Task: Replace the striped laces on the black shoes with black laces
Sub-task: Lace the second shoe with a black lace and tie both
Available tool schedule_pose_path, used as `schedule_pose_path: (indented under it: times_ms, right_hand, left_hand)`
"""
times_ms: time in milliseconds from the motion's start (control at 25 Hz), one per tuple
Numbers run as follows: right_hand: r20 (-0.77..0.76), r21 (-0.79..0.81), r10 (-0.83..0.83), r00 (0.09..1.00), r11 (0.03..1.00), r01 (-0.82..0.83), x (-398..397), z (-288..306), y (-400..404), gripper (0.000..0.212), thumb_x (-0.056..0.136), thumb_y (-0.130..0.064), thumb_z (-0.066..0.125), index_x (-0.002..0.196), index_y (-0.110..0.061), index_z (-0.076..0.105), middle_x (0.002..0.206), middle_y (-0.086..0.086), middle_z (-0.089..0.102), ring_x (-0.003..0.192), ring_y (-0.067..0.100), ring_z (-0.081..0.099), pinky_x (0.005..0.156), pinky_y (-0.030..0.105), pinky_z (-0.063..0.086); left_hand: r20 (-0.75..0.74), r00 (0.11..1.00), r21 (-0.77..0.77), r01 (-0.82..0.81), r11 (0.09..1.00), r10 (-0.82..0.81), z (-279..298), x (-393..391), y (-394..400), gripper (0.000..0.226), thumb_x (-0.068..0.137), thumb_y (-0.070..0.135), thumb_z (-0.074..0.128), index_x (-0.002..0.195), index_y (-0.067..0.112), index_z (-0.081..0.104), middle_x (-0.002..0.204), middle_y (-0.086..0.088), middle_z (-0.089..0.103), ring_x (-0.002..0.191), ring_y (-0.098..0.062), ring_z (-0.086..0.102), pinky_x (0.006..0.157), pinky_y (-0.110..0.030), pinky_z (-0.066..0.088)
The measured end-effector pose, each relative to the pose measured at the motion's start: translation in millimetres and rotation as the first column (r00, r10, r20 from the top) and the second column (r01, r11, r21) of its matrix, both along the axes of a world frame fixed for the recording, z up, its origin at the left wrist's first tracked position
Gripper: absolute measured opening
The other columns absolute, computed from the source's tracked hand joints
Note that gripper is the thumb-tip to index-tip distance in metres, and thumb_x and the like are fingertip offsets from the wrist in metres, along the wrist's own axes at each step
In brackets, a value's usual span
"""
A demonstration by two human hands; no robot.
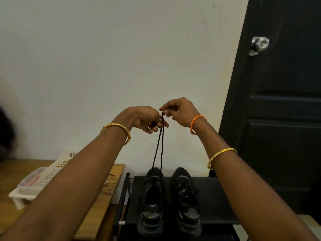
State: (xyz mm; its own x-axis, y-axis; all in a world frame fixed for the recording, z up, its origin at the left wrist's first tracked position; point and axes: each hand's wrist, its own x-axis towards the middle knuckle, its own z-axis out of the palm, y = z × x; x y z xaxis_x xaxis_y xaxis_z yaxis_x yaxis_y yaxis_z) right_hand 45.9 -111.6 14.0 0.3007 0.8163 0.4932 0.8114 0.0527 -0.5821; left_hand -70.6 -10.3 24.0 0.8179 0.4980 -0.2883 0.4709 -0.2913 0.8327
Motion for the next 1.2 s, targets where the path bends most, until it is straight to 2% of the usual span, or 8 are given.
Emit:
schedule_pose_path:
  times_ms: [120,320,440,600,680,760,960,1200]
  right_hand:
    - [-0.194,0.084,-0.006,0.981,0.996,0.023,2.6,-11.7,10.7,0.01,0.092,-0.01,0.058,0.091,-0.01,0.068,0.086,0.011,0.07,0.086,0.026,0.067,0.073,0.032,0.057]
    - [-0.331,0.041,-0.1,0.938,0.992,0.12,-3.2,-39.7,24.2,0.009,0.097,-0.012,0.048,0.091,-0.01,0.055,0.087,0.007,0.066,0.083,0.021,0.065,0.067,0.024,0.049]
    - [-0.521,0.027,0.013,0.853,1.0,0.002,-6.2,-44.9,24.0,0.01,0.099,-0.015,0.046,0.099,-0.007,0.05,0.078,0.008,0.065,0.072,0.022,0.066,0.073,0.033,0.053]
    - [-0.59,-0.074,-0.014,0.808,0.997,-0.037,-4.8,-37.3,19.8,0.014,0.097,-0.014,0.051,0.096,-0.002,0.059,0.067,0.005,0.06,0.052,0.012,0.057,0.056,0.021,0.046]
    - [-0.656,-0.167,-0.078,0.751,0.985,-0.044,-4.1,-32.0,19.5,0.016,0.095,-0.013,0.054,0.084,-0.006,0.063,0.066,0.002,0.06,0.054,0.01,0.056,0.059,0.022,0.045]
    - [-0.725,-0.227,-0.117,0.679,0.971,-0.076,-2.5,-27.2,18.6,0.019,0.094,-0.011,0.054,0.078,-0.009,0.063,0.064,0.0,0.06,0.054,0.009,0.054,0.061,0.022,0.046]
    - [-0.773,-0.295,-0.135,0.619,0.941,-0.163,5.6,-20.2,15.4,0.015,0.095,-0.009,0.05,0.085,-0.009,0.061,0.065,-0.001,0.064,0.058,0.009,0.058,0.068,0.026,0.048]
    - [-0.536,-0.204,-0.149,0.831,0.978,0.043,-6.6,2.2,6.6,0.007,0.089,-0.008,0.058,0.085,-0.01,0.063,0.077,0.003,0.069,0.063,0.008,0.067,0.068,0.027,0.051]
  left_hand:
    - [0.07,0.996,0.062,-0.053,0.997,0.049,-0.6,0.1,2.5,0.034,0.098,0.008,0.028,0.098,0.009,0.062,0.056,0.005,0.041,0.051,-0.009,0.042,0.048,-0.018,0.04]
    - [0.105,0.993,0.003,-0.053,0.999,0.053,-3.0,-4.6,9.3,0.026,0.102,0.016,0.036,0.093,0.012,0.061,0.054,0.007,0.041,0.05,-0.007,0.042,0.05,-0.018,0.04]
    - [0.026,0.999,0.254,0.012,0.967,-0.02,1.8,-6.0,10.3,0.027,0.099,0.028,0.047,0.084,0.015,0.065,0.057,0.006,0.047,0.05,-0.006,0.046,0.052,-0.017,0.04]
    - [-0.018,0.999,0.814,0.044,0.58,-0.051,-4.2,-5.9,12.4,0.022,0.096,0.023,0.051,0.092,0.013,0.069,0.069,0.005,0.064,0.062,-0.009,0.054,0.057,-0.023,0.039]
    - [0.059,0.998,0.947,-0.047,0.318,-0.029,-20.2,-6.1,7.9,0.023,0.094,0.021,0.048,0.096,0.014,0.07,0.079,0.0,0.069,0.071,-0.015,0.055,0.057,-0.026,0.036]
    - [0.179,0.98,0.963,-0.158,0.217,-0.081,-36.5,-8.1,4.4,0.025,0.095,0.022,0.048,0.098,0.014,0.072,0.08,-0.002,0.07,0.073,-0.019,0.058,0.058,-0.029,0.039]
    - [0.445,0.883,0.782,-0.302,0.545,-0.149,-40.4,-12.8,-0.9,0.019,0.091,0.017,0.058,0.088,0.008,0.075,0.066,-0.004,0.07,0.055,-0.007,0.059,0.057,-0.016,0.044]
    - [0.241,0.866,0.039,-0.46,0.887,0.439,-2.9,-4.9,-3.4,0.017,0.083,0.009,0.059,0.067,0.005,0.065,0.045,0.005,0.044,0.035,-0.007,0.03,0.034,-0.013,0.023]
